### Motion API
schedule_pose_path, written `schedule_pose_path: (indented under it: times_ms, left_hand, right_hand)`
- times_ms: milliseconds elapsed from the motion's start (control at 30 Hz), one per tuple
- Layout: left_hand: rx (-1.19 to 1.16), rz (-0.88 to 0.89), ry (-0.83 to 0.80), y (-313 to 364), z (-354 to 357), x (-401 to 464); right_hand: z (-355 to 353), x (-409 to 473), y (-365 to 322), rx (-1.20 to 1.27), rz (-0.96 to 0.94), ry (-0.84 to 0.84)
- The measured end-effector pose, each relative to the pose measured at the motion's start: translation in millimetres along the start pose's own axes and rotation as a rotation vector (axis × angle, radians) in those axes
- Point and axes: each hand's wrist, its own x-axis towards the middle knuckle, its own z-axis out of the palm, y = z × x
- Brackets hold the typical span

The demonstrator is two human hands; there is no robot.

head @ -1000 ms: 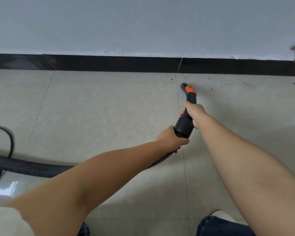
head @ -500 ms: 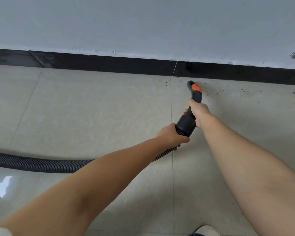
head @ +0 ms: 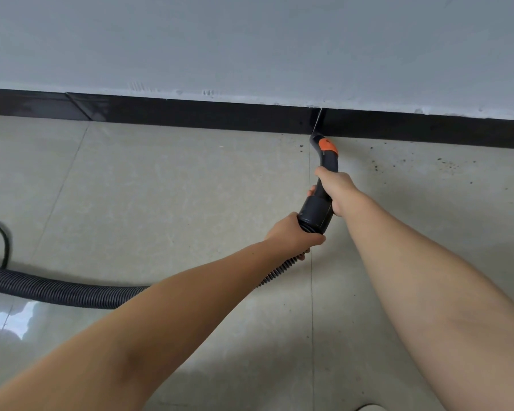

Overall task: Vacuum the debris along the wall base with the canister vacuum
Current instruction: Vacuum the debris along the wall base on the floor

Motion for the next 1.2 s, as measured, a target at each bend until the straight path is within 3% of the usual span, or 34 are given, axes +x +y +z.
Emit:
schedule_pose_path:
  times_ms: [533, 867, 1200]
  left_hand:
    - [-0.075, -0.046, 0.086, -16.6, -22.1, -5.4]
    - [-0.008, 0.004, -0.074, -2.8, 5.2, -9.0]
    - [-0.083, -0.041, 0.008, -40.6, 7.3, -35.3]
  right_hand:
    - [43.4, -3.9, -4.7, -0.129, -0.044, -0.124]
    - [-8.5, -6.4, 9.5, -0.044, -0.013, 0.049]
    - [20.4, -30.6, 33.3, -0.125, -0.042, -0.074]
